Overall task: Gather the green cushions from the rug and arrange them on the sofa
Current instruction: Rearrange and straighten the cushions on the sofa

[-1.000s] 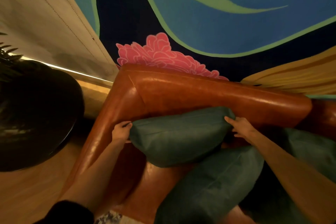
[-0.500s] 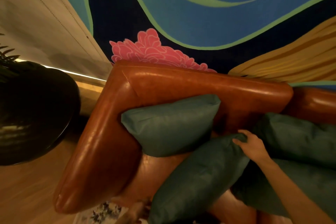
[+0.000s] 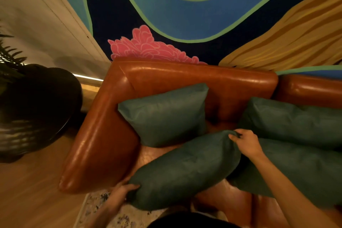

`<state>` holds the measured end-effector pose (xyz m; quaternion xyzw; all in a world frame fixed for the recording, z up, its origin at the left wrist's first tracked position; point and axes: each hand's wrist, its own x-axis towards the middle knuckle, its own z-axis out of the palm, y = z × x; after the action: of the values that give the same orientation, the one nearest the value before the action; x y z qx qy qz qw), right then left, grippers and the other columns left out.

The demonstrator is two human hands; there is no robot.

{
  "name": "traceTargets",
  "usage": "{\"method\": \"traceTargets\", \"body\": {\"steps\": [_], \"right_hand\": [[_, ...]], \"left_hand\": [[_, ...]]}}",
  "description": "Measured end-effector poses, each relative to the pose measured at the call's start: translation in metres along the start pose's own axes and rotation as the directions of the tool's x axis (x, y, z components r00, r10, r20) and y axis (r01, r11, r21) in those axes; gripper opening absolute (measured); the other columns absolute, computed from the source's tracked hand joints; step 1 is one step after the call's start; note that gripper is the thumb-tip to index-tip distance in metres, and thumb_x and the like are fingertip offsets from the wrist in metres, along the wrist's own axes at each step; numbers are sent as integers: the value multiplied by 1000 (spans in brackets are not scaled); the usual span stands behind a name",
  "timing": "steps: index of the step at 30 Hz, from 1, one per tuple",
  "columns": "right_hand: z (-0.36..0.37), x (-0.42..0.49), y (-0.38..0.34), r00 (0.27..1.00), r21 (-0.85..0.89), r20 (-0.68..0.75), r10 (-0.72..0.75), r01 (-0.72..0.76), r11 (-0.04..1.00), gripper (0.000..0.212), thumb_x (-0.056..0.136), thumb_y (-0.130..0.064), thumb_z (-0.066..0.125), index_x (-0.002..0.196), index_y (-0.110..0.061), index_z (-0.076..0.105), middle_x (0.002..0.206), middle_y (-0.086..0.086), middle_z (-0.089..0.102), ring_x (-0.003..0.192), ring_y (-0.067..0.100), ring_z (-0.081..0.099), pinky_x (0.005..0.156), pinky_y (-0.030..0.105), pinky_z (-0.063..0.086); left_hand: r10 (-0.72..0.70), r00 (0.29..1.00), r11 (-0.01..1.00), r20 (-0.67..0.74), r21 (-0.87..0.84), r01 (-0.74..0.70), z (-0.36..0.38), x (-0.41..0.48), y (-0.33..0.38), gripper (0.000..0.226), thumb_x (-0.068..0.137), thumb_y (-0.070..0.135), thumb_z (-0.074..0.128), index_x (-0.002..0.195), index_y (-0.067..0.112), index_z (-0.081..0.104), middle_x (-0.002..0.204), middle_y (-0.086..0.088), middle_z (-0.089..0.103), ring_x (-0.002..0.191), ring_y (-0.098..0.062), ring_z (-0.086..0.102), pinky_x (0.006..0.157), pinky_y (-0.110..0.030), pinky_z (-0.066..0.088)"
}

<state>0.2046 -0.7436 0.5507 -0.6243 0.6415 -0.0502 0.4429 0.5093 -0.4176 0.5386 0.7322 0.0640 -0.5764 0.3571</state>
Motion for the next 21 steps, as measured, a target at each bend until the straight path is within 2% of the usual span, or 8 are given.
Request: {"method": "traceTargets", "body": {"steps": [3,5,7,11,14,17,19,21], "right_hand": [[2,-5,1,999,31,31,28,-29,999,7,88,-20,69,85,-15,70,80,11,72,78,25,69,72,47,60],[5,-4,-6,998,35,45,38,-40,999,10,89,-20,68,86,-11,71,82,15,71,75,26,70,61,46,61],[6,0,-13,998,26,48,43,-44,999,14,89,-20,67,86,-7,71,83,19,71,70,28,70,55,45,61],[4,22,-34,995,36,67,76,-78,996,16,90,-20,67,99,-7,69,94,18,70,65,26,69,44,36,58],[13,43,-45,990,79,68,125,-130,988,16,90,-20,65,104,-13,67,102,16,67,81,29,69,55,43,61],[40,49,-39,977,79,61,205,-210,974,45,89,-26,65,130,-10,57,127,15,61,112,35,62,80,44,58],[54,41,-28,974,87,60,220,-225,971,58,90,-33,65,139,-6,49,140,17,53,126,35,52,103,41,46],[57,38,-17,975,127,40,218,-222,967,58,90,-37,64,137,-5,50,138,18,54,127,37,52,107,41,42]], "left_hand": [[95,991,989,-90,-104,-104,-26,8,34,41,75,-3,57,116,2,61,108,-22,68,89,-34,69,84,-48,54],[130,973,985,-190,-87,-149,-35,12,51,24,87,-4,50,107,2,62,100,-20,67,68,-24,73,67,-38,60],[166,964,984,-206,-27,-175,-35,14,61,18,92,-2,50,101,8,62,90,-12,66,54,-13,70,47,-24,56],[226,946,973,-234,3,-232,-32,23,93,31,92,-3,50,117,15,57,95,-8,65,70,-20,65,46,-22,55],[248,923,966,-294,4,-258,-28,43,106,36,93,-2,50,120,21,58,107,-9,64,81,-23,64,58,-29,57],[194,900,980,-389,32,-197,-21,66,98,35,93,9,55,125,22,61,111,-9,65,94,-26,64,74,-37,56],[152,891,988,-429,42,-148,-15,73,90,32,90,20,61,122,26,61,114,-9,64,98,-29,62,75,-40,55],[168,888,986,-429,74,-151,-13,75,88,27,89,23,64,116,26,62,116,-9,63,100,-32,62,72,-44,57]]}}
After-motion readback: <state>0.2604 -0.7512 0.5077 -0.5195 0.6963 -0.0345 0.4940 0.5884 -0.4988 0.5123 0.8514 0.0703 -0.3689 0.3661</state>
